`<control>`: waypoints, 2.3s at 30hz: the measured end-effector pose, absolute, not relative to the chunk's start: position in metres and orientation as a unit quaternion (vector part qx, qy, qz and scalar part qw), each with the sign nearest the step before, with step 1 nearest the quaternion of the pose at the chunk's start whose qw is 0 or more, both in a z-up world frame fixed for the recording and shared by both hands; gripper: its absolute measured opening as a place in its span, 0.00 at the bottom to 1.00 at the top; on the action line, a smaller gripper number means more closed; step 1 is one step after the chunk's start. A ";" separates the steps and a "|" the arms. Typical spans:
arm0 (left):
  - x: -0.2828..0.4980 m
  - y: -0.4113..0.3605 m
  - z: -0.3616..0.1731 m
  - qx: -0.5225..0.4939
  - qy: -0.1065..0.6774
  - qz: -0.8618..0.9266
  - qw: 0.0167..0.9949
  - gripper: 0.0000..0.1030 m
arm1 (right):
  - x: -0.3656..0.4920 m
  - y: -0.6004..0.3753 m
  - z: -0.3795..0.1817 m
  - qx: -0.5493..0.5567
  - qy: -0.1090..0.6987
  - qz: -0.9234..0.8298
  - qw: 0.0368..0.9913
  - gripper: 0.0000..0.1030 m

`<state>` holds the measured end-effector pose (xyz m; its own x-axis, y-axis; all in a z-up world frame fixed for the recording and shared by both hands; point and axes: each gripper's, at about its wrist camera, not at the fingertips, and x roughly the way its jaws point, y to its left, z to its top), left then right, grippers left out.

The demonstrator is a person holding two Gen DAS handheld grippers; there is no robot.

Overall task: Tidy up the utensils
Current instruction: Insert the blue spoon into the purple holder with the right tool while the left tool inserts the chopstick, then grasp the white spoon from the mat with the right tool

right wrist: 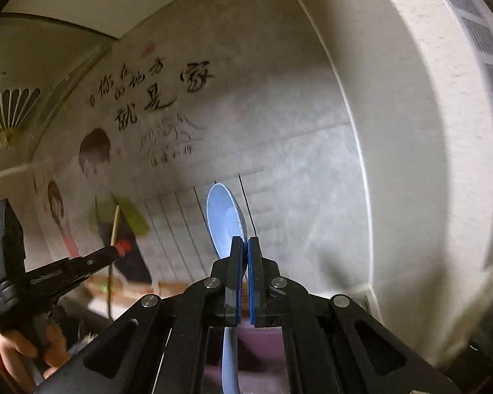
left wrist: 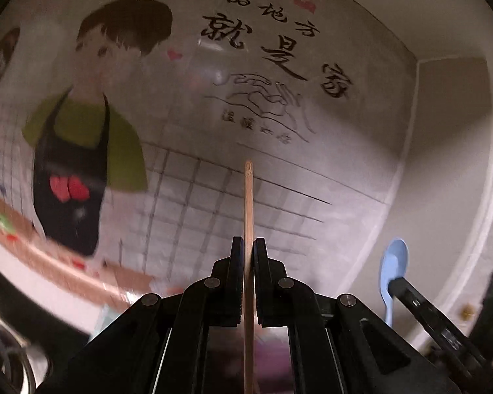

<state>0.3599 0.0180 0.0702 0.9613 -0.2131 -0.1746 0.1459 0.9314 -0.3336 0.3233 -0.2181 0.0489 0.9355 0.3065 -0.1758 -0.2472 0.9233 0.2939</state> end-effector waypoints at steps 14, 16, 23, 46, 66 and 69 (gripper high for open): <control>0.409 0.007 -0.009 -0.176 0.173 -0.115 0.962 0.08 | 0.385 -0.199 -0.024 0.118 0.147 0.134 0.973 0.05; 0.404 0.007 -0.015 -0.165 0.196 -0.117 0.960 0.08 | 0.381 -0.206 -0.031 0.123 0.166 0.140 0.968 0.07; 0.361 0.019 0.001 -0.147 0.229 -0.104 0.957 0.31 | 0.346 -0.231 -0.018 0.119 0.182 0.129 0.967 0.11; 0.255 0.075 -0.059 -0.125 0.424 -0.039 0.896 0.32 | 0.289 -0.148 -0.081 -0.026 0.384 0.279 0.880 0.14; 0.217 0.115 -0.059 -0.158 0.372 0.003 0.915 0.32 | 0.336 -0.057 -0.144 -0.128 0.439 0.303 0.836 0.16; 0.221 0.113 -0.064 -0.156 0.379 0.002 0.912 0.32 | 0.334 -0.054 -0.146 -0.139 0.435 0.298 0.838 0.17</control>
